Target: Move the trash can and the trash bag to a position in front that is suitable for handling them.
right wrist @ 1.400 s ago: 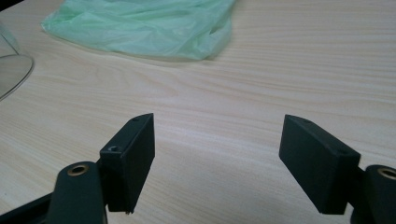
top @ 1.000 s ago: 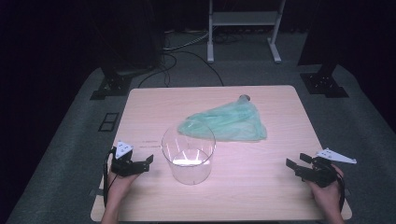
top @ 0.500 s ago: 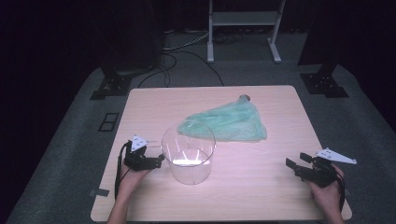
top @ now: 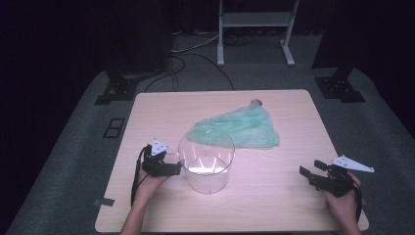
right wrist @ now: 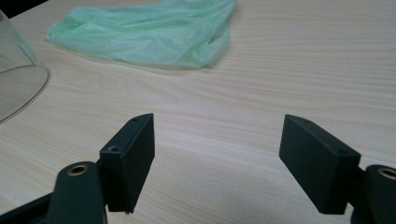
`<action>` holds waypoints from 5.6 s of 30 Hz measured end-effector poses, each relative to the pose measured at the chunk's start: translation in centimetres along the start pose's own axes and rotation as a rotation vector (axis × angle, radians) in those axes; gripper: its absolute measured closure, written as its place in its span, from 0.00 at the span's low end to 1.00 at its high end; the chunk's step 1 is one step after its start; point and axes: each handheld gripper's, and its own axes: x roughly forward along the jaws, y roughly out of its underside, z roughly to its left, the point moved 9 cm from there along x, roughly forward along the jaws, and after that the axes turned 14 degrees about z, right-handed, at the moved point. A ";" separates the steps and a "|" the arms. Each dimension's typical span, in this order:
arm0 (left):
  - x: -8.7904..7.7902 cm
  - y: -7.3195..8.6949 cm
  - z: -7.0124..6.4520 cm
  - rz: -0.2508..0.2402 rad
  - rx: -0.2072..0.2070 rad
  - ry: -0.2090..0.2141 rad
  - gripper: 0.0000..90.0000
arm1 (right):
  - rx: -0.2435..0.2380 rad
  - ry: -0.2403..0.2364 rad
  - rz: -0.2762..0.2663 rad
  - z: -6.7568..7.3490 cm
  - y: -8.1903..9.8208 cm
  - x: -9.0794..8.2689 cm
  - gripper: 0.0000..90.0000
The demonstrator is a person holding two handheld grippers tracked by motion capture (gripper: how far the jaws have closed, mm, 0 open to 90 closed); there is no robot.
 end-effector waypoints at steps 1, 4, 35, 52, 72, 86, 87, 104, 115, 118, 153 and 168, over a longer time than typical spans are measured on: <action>0.2 -0.2 -0.3 0.003 0.007 0.004 0.05 | 0.001 -0.001 -0.001 0.0 0.0 0.0 0.29; 0.7 -0.9 -1.2 0.008 0.031 0.012 0.05 | 0.002 -0.005 -0.001 -0.1 0.0 0.0 0.29; 2.4 -4.2 -6.3 0.007 0.128 0.081 0.05 | 0.019 -0.091 0.032 0.5 0.2 0.9 0.29; 0.3 -0.3 -2.2 -0.001 0.054 0.063 0.05 | -0.250 -0.196 0.247 4.4 -6.1 7.4 0.21; 0.1 0.8 -1.3 -0.021 0.006 0.088 0.05 | -0.411 -0.074 0.339 6.6 -10.0 16.1 0.57; 0.2 1.3 -1.1 -0.015 0.000 0.082 0.05 | -0.352 -0.116 0.358 6.2 -9.5 15.2 1.00; 0.1 1.3 -1.0 -0.016 -0.003 0.083 0.05 | -0.354 -0.120 0.359 6.1 -9.3 14.9 1.00; 0.0 1.2 -1.4 -0.013 0.007 0.081 0.05 | -0.317 -0.106 0.377 2.5 -1.9 5.8 1.00; 0.1 1.2 -1.5 -0.015 0.010 0.080 0.05 | -0.295 -0.120 0.408 2.0 3.9 0.3 1.00; 0.0 1.1 -1.6 -0.014 0.018 0.081 0.05 | -0.278 -0.118 0.428 1.8 5.4 -1.3 0.99; 0.2 1.1 -1.9 -0.005 0.057 0.090 0.05 | -0.531 -0.124 0.485 0.2 -0.1 4.1 0.37; 0.3 1.2 -1.8 -0.002 0.055 0.087 0.05 | -0.521 -0.127 0.459 0.4 -0.4 4.3 0.53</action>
